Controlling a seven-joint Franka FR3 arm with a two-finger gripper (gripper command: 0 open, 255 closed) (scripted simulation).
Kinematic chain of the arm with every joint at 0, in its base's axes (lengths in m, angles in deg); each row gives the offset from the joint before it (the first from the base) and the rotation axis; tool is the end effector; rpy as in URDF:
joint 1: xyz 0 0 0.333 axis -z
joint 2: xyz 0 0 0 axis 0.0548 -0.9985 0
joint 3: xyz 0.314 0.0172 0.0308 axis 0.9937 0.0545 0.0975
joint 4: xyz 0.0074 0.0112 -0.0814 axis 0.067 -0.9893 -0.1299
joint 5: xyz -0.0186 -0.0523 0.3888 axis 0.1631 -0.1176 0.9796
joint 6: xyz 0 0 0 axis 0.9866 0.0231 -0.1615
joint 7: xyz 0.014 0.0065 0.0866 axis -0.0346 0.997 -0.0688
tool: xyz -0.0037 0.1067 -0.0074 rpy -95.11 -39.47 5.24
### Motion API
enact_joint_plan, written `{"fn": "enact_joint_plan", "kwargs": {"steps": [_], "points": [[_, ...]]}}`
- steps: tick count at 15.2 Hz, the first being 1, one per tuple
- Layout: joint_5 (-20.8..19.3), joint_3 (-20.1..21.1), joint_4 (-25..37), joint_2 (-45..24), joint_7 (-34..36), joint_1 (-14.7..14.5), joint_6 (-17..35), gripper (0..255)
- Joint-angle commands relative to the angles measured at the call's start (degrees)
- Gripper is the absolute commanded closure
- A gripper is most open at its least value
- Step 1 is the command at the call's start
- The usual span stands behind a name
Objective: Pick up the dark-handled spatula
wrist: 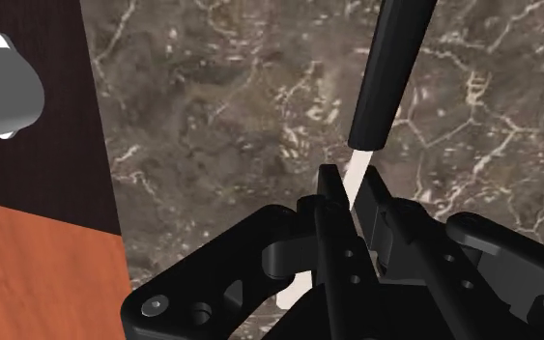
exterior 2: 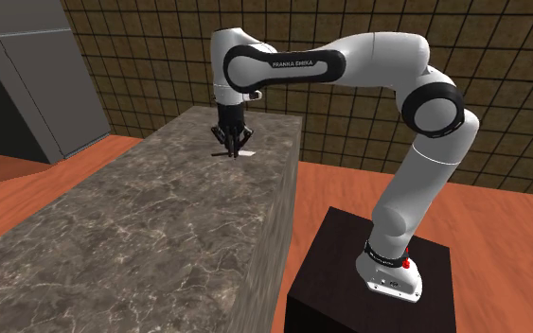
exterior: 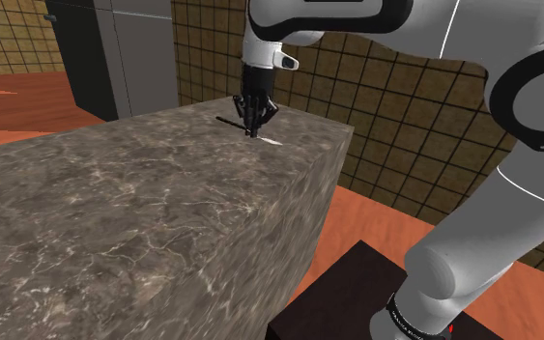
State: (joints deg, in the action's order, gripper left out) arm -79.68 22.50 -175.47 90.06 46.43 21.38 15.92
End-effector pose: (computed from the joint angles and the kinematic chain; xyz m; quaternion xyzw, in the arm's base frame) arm 0.5168 0.1314 0.5953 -0.7850 0.6186 0.0260 0.0204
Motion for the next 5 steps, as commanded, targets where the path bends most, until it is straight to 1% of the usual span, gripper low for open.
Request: {"fn": "enact_joint_plan", "kwargs": {"steps": [1, 3, 5], "points": [[-0.14, 0.08, 1.82, -0.27, 0.33, -0.04, -1.59, 255], [-0.33, 0.11, 3.74, -0.64, 0.56, -0.04, -3.17, 255], [-0.35, 0.11, 3.88, -0.66, 0.58, -0.04, -3.29, 255]]}}
